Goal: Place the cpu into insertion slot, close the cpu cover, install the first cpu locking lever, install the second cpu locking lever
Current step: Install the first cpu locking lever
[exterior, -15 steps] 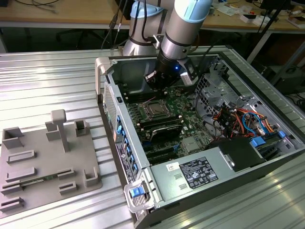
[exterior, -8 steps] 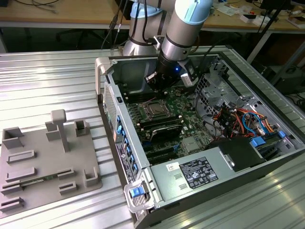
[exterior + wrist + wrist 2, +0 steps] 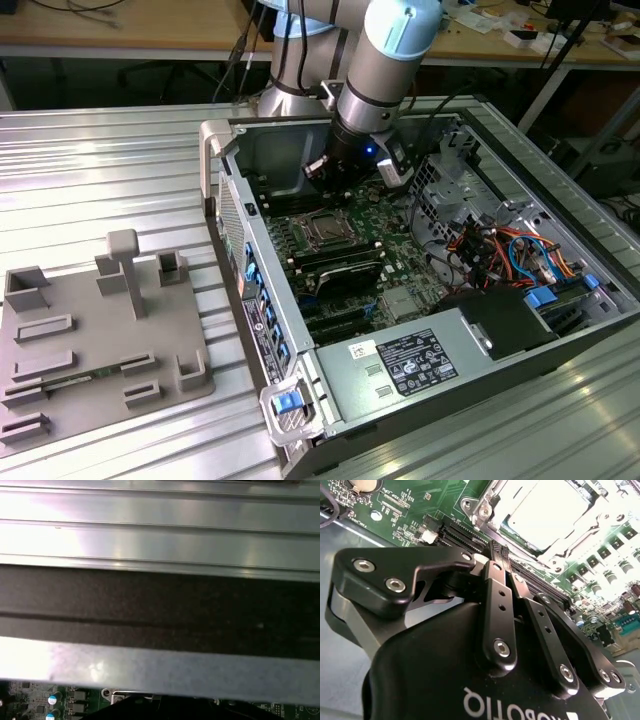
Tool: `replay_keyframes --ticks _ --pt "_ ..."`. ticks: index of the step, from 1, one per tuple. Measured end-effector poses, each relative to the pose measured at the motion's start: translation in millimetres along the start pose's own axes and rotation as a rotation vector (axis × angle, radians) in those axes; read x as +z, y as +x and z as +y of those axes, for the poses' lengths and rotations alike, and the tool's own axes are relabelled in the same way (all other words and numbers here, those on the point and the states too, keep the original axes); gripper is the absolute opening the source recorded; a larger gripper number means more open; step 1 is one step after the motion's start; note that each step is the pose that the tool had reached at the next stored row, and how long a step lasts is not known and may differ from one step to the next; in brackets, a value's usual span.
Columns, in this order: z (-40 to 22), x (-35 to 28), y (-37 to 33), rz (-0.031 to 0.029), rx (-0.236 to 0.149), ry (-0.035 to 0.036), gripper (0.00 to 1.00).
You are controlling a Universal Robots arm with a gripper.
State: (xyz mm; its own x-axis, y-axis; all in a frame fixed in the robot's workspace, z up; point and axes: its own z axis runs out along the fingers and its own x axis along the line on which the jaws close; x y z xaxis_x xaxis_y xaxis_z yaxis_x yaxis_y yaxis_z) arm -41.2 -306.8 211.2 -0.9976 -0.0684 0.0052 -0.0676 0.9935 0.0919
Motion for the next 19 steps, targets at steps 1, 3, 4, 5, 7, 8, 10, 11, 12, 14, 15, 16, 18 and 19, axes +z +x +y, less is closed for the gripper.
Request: replay_keyframes --ticks 1,3,4,5,7,8,10,11,12,14,15,16,18,19 --pt "-0.1 1.0 0.0 0.0001 0.000 -0.0002 0.11" --pt "-0.3 3.5 -0.6 0.0002 0.000 -0.0004 0.11" --pt "-0.3 4.3 -0.7 0.0001 0.000 -0.0004 0.11" --pt "-0.3 4.8 -0.8 0.0000 0.000 -0.0005 0.11" --pt "-0.4 5.7 -1.0 0.0001 0.000 -0.0005 0.11" --pt "-0.4 6.3 -1.1 0.0000 0.000 -0.0005 0.11" --pt "-0.4 7.0 -1.2 0.0000 0.000 -0.0008 0.11" --pt "-0.4 7.1 -1.2 0.0001 0.000 -0.0010 0.11" --pt "-0.3 7.2 -1.2 0.0001 0.000 -0.0013 0.11" --pt "-0.2 7.2 -1.2 0.0000 0.000 -0.0014 0.11" --pt "0.0 6.9 -1.3 0.0000 0.000 -0.0014 0.11" --pt "0.3 6.4 -1.3 -0.0001 0.000 -0.0015 0.11" --pt "0.8 5.1 -1.3 -0.0001 0.000 -0.0015 0.11" --pt "1.1 4.5 -1.4 -0.0002 0.000 -0.0016 0.11"
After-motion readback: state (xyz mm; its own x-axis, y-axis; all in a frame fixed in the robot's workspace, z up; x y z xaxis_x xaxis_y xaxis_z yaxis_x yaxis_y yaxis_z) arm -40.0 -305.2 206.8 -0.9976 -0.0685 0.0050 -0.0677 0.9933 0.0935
